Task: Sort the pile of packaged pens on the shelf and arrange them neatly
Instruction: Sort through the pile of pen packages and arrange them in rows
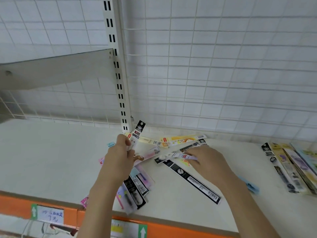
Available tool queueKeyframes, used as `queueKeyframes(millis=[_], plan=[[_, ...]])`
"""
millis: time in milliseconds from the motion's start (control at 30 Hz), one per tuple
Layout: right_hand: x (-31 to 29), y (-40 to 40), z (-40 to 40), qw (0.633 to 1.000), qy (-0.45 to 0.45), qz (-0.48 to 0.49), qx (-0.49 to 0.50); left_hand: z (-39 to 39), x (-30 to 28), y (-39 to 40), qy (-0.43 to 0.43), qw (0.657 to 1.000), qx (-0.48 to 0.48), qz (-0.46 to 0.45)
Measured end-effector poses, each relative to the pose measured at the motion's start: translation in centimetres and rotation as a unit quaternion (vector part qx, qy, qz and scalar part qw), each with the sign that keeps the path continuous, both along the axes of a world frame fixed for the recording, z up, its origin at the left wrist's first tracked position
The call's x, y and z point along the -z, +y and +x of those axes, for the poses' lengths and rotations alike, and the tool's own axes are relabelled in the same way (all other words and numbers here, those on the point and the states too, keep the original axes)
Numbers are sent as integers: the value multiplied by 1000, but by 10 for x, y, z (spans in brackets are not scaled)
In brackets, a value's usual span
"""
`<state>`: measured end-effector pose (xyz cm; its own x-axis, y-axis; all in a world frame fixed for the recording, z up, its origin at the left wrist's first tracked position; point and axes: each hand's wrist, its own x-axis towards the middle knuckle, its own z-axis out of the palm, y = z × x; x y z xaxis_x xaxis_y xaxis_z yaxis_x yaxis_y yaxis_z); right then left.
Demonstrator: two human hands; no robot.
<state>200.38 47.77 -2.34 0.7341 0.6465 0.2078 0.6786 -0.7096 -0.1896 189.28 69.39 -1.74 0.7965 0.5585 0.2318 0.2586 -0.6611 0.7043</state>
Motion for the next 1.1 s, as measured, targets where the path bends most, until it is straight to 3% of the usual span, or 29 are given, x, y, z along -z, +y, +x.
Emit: queueKeyframes(millis=[233,367,500,667,800,1100], plan=[[-15,-20,1,994,-60,46,77,9,4,-15,11,999,-18,-33],[-5,-11,8,996,-24,39,73,7,6,-14,56,997,-21,41],[-2,7,6,992,53,101,51,-3,10,-2,65,996,-53,37],[5,30,15,998,24,21,58,-22,11,15,64,993,-92,46],[13,38,26,997,53,-55,27,-32,13,22,65,991,-108,53],[10,36,17,997,29,-76,4,-24,11,15,105,990,-61,68]])
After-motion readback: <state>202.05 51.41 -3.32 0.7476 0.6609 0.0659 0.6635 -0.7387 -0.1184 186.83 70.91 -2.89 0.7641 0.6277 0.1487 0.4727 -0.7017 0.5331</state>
